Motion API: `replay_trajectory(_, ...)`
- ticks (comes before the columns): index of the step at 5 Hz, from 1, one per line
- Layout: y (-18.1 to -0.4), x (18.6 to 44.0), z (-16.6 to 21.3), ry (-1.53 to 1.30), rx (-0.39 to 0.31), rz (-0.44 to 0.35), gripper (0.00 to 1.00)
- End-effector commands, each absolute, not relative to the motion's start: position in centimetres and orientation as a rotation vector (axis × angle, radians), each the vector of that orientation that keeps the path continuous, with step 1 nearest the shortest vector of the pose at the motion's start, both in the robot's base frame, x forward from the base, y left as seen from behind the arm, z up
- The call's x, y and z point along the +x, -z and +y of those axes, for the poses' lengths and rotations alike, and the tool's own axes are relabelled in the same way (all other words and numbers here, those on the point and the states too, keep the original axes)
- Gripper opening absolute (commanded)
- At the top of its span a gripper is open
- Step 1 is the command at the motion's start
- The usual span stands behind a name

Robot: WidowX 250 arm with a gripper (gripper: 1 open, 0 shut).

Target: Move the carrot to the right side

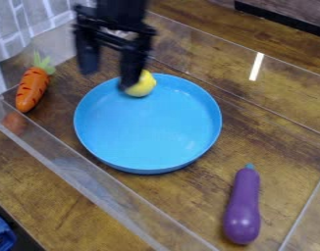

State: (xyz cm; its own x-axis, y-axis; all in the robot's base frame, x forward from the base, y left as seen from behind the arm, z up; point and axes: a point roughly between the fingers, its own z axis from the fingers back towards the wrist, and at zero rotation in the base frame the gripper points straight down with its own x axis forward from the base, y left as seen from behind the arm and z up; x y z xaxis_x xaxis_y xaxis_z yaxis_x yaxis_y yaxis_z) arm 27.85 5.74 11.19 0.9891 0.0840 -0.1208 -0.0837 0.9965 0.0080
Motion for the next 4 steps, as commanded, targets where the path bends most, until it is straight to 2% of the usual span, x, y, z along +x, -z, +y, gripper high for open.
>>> replay_trajectory(1, -13.1, 27.3, 9.6, -0.126, 0.017, 0.032, 1.00)
replay_trajectory(2, -12.6, 26.5, 12.7, -0.160, 0.026, 0.010, 1.00)
replay_trajectory(4, -10.1, 26.2, 17.8, -0.215, 0.019, -0.024, 1.00)
